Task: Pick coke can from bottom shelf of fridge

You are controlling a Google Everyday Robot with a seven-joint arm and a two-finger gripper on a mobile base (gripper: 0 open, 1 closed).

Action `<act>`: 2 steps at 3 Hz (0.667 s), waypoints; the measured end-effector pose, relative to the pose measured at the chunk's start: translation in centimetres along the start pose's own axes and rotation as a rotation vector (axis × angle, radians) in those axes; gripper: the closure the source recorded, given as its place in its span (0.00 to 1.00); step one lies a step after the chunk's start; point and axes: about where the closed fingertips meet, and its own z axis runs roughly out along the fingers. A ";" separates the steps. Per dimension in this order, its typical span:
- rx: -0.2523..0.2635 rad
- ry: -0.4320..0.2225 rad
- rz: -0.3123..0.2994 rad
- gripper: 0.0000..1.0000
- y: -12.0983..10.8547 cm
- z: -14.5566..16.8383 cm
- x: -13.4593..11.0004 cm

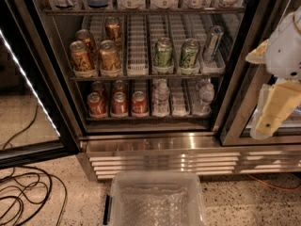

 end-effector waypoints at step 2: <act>-0.151 -0.219 -0.004 0.00 9.2 8.1 -1.9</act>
Offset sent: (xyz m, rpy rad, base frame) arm -0.1221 0.0930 -0.1841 0.5101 0.2379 0.0681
